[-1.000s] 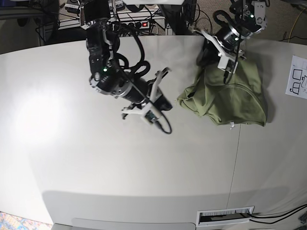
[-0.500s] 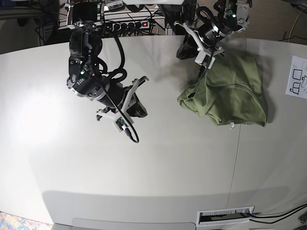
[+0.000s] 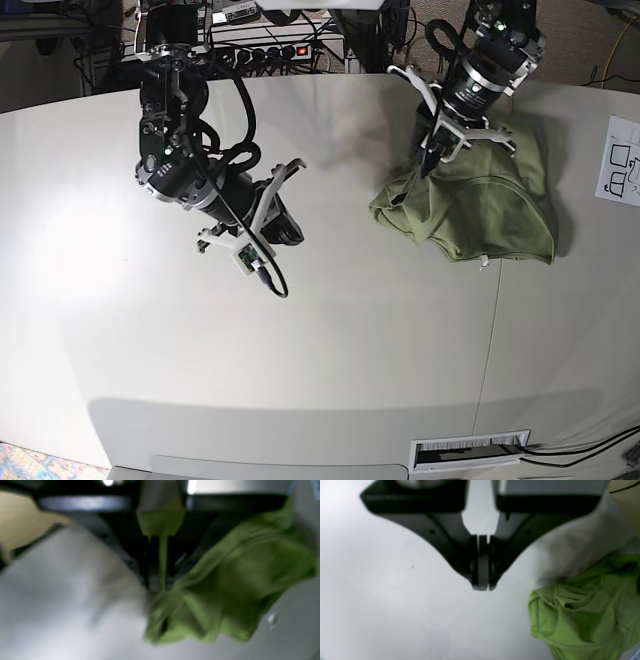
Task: Fold the T-shirt properly
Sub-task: 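Press the bundle's collar edge down with the left gripper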
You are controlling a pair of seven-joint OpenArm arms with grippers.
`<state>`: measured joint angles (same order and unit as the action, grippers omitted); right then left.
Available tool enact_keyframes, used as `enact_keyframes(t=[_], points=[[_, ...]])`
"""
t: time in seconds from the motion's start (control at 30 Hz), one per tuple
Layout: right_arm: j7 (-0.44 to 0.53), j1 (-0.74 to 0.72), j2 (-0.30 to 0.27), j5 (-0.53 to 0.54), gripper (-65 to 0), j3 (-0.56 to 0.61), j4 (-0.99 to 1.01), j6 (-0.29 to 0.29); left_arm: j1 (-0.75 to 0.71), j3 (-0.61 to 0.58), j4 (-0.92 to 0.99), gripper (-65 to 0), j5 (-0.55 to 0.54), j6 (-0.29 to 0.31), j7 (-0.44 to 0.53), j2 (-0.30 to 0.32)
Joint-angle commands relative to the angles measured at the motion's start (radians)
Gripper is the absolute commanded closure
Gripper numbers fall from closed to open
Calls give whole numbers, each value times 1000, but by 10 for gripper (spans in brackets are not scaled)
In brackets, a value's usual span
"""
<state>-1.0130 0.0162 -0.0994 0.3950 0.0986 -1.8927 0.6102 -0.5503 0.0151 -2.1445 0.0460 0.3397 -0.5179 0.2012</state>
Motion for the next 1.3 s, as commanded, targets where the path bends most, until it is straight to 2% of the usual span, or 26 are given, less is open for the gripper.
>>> enact_keyframes(t=[0.0, 0.2, 0.37, 0.6, 0.73, 0.83, 1.03, 1.17, 1.27], points=[[30, -16, -3, 16, 0, -2, -19, 2, 11, 1, 6, -34, 11, -17, 32, 13], [30, -16, -3, 16, 0, -3, -19, 2, 58, 1, 135, -34, 20, -52, 72, 32], [37, -16, -3, 16, 0, -3, -19, 2, 54, -13, 225, -34, -108, -41, 92, 31], [37, -16, -3, 16, 0, -3, -19, 2, 60, -98, 359, -34, -99, -48, 197, 30], [35, -16, -3, 16, 0, -3, -19, 2, 122, -109, 417, -34, -53, -100, 204, 11], [33, -16, -3, 16, 0, -3, -20, 2, 188, -109, 442, -34, -61, -107, 204, 9], [17, -16, -7, 16, 0, -3, -47, 2, 339, -109, 558, -34, -61, -101, 206, 10], [18, -16, -17, 16, 0, -14, -58, 2, 421, -109, 640, -34, -61, -37, 222, 10], [17, -13, -17, 16, 0, -55, -58, 2, 458, -109, 650, -34, -61, -27, 226, 11]])
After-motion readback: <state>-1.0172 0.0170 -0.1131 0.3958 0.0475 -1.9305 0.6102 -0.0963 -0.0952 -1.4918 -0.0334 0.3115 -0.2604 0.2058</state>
